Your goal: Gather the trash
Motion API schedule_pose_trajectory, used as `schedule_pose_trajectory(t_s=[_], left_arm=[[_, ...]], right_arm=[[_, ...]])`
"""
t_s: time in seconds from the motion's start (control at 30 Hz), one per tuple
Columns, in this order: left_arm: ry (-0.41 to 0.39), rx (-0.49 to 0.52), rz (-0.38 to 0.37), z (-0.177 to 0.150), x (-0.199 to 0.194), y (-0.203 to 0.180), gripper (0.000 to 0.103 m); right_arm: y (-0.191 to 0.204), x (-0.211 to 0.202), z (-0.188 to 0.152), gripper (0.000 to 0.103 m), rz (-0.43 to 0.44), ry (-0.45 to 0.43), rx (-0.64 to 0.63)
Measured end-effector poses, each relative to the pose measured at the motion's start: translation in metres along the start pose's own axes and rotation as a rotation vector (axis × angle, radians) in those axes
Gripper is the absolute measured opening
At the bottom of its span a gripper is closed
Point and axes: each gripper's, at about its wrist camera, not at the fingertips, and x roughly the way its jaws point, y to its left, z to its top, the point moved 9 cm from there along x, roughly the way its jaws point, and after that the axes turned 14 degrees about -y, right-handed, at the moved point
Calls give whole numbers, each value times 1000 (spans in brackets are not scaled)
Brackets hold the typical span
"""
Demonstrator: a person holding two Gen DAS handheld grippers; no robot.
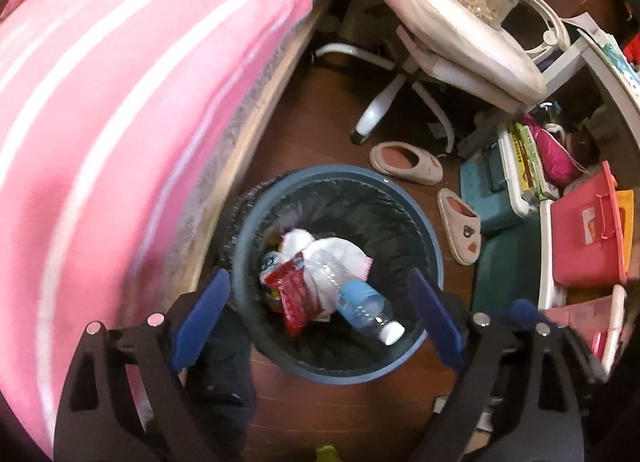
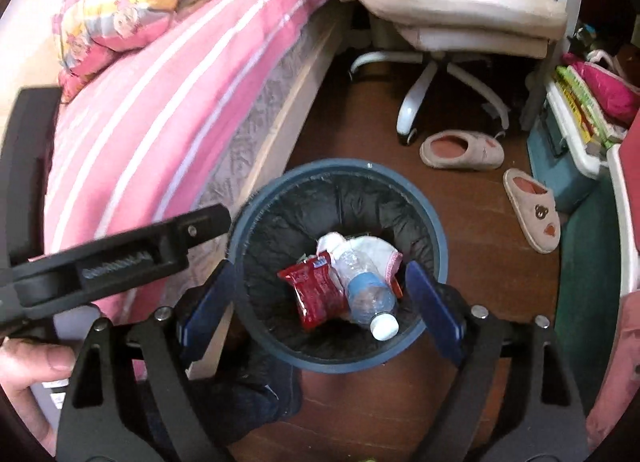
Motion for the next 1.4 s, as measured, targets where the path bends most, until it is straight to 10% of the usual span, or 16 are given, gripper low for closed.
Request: schedule_pose_trajectory(t_s=[0.4, 0.73, 0.97, 1.4], left_arm=[[-355, -109, 48, 30, -178, 30, 90], [-618, -209, 295, 1, -373, 107, 97], [-641, -327, 461, -65, -455, 189, 97], [-652, -440, 534, -120, -498, 254, 97]], right_arm=[[88, -125, 48, 90, 158, -224, -113], [228, -237, 44, 98, 407, -391, -302], [326, -272, -12, 98, 556, -379, -442], [407, -287, -74, 98, 592, -334, -578]])
